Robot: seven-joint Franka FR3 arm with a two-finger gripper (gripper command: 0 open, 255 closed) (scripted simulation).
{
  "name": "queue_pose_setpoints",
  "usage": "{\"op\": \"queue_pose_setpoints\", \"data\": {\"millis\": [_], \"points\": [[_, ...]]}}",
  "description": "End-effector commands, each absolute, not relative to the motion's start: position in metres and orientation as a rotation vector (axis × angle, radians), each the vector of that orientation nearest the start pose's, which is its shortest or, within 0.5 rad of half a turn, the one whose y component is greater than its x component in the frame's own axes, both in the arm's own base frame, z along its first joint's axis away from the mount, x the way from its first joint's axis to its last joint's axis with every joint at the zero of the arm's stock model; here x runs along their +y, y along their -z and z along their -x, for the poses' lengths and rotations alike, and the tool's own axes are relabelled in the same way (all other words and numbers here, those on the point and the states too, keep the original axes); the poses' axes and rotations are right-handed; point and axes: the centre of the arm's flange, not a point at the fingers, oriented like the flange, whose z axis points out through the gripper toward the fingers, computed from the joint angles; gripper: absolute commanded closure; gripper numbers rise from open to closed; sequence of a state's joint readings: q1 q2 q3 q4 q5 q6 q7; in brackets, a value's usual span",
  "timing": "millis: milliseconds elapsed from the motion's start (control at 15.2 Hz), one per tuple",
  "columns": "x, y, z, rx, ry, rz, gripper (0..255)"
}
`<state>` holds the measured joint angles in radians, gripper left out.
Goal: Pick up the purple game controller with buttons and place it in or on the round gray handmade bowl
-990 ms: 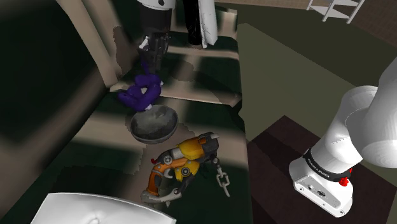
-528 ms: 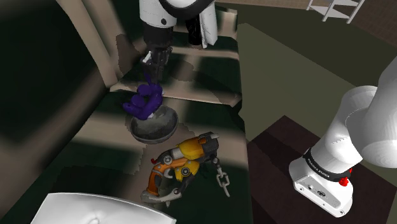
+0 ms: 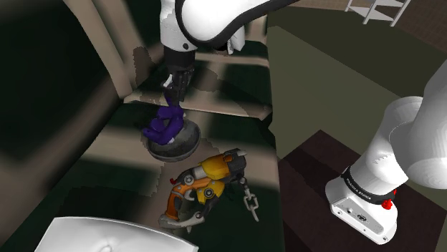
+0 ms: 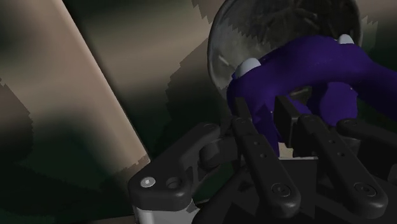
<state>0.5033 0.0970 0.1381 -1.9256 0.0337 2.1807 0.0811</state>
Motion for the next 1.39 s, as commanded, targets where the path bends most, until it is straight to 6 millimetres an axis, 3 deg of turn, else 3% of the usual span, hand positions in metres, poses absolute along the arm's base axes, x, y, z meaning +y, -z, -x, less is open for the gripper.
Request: {"op": "queue_pose_setpoints", "data": {"millis": [0, 528, 594, 924, 1188, 1320], "points": [[0.356, -0.444, -0.481, -0.813, 0.206, 2.928, 255], [0.356, -0.444, -0.481, -0.813, 0.206, 2.928, 255], [0.356, -0.444, -0.481, -0.813, 0.206, 2.928, 0], [0.356, -0.444, -0.481, -0.813, 0.206, 2.928, 0], [0.349, -0.494, -0.476, -0.813, 0.206, 2.928, 0], [0.349, -0.494, -0.476, -0.813, 0.206, 2.928, 0]]}}
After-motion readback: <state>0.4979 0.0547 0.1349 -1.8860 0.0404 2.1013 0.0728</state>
